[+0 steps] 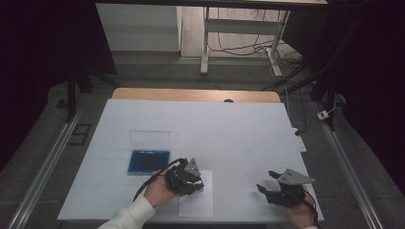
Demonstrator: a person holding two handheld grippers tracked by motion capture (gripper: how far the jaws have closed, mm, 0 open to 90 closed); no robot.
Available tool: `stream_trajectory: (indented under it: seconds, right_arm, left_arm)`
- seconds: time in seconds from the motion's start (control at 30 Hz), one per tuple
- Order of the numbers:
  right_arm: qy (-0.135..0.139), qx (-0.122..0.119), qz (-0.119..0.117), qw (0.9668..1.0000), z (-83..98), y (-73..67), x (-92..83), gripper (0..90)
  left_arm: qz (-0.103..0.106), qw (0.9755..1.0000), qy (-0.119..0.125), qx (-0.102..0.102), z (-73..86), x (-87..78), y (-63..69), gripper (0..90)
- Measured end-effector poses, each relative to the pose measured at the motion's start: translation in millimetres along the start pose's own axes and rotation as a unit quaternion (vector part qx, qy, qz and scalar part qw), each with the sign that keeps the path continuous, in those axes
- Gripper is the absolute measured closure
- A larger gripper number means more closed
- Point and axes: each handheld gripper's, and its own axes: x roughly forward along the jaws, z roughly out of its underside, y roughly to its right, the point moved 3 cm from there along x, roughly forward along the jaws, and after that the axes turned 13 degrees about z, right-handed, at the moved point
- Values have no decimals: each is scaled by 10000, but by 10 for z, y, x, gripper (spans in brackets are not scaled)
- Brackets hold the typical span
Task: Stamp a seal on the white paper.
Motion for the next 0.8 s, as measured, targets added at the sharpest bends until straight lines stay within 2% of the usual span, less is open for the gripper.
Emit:
stream_trajectory:
  seconds: [0.43, 0.6, 0.8]
  right_arm:
    - [-3, 7, -3, 10000, -4, -5, 2, 298]
    - [12, 13, -32, 10000, -6, -13, 6, 298]
    - [3, -12, -23, 10000, -8, -14, 6, 298]
  left_arm:
    - [-61, 9997, -225, -25, -24, 39, 2, 711]
    - [-47, 9997, -228, -24, -20, 44, -1, 712]
    - [-130, 9998, -178, 26, -3, 54, 17, 713]
